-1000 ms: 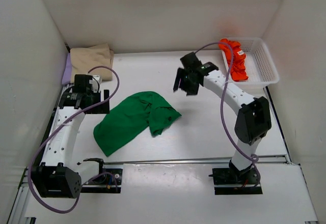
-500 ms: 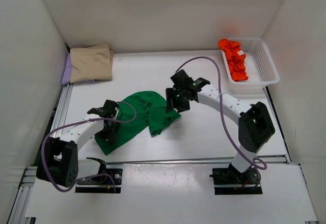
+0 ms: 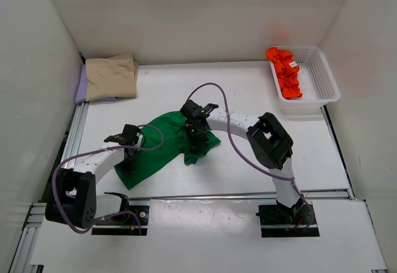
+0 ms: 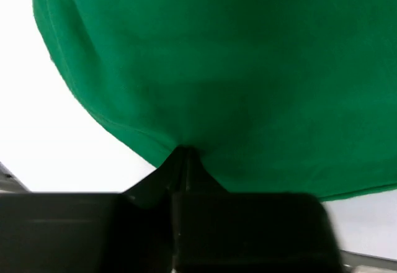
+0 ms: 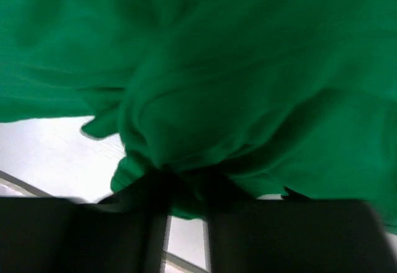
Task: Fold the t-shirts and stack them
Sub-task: Flatten out the tshirt
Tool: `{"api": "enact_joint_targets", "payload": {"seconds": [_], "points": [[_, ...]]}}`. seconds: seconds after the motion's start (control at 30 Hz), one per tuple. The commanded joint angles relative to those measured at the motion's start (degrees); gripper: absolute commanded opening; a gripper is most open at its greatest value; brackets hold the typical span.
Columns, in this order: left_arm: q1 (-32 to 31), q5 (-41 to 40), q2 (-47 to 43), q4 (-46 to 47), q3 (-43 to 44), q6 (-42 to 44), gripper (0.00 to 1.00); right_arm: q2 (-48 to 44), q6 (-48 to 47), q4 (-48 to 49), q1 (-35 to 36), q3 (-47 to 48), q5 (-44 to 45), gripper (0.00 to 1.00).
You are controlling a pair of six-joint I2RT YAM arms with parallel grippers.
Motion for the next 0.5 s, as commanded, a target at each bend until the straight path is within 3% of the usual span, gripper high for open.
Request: {"api": "enact_joint_targets", "payload": {"seconds": [0.0, 0.03, 0.13, 0.27, 0.4, 0.47], "points": [[-0.1, 3.5, 1.3, 0.4, -1.4, 0.3, 0.1, -4.4, -0.8, -1.3, -0.4, 0.5, -0.6, 0.06], [-0.1, 3.5, 1.8, 0.4, -1.4, 0.3, 0.1, -7.5, -0.8, -1.3, -0.4, 0.0, 0.1, 0.0], [1.0, 1.4, -0.1, -0.1, 0.8, 0.3, 0.1, -17.3, -0.3, -1.3, -1.8, -1.3, 0.2, 0.0], [3.3, -0.6, -9.9, -2.9, 7.1, 0.3, 0.1, -33.0, 0.2, -0.8, -4.4, 0.3, -4.4, 0.0], [6.5, -1.6, -12.2, -6.6, 18.2, 0.3, 0.1, -47.2, 1.5, 1.0, -6.1, 6.5, -10.7, 0.0], [7.6, -1.1, -12.7, -7.2, 23.9, 0.3, 0.1, -50.2, 2.4, 2.5, -6.6, 8.9, -12.5, 0.0]]}}
